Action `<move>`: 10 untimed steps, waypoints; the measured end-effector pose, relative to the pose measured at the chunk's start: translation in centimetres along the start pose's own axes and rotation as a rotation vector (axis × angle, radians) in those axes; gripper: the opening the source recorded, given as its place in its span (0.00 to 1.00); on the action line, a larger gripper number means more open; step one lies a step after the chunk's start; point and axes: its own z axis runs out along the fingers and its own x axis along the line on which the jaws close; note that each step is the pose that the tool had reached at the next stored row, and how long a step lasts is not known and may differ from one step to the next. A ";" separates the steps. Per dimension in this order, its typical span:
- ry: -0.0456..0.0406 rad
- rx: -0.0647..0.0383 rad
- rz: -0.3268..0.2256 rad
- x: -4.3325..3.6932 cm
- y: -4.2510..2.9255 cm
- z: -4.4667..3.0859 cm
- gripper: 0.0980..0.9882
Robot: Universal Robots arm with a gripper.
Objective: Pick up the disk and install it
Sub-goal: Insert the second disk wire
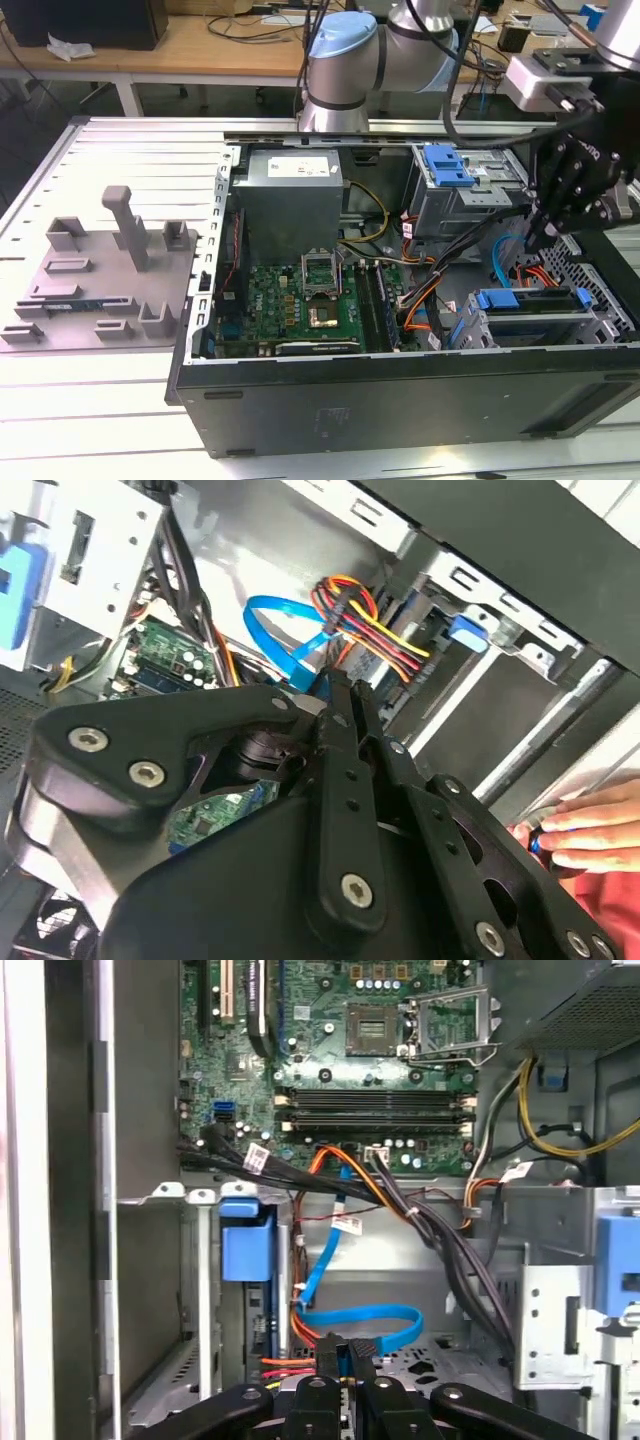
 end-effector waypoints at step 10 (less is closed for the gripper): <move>0.0005 0.000 0.028 2.44 -0.08 0.75 0.07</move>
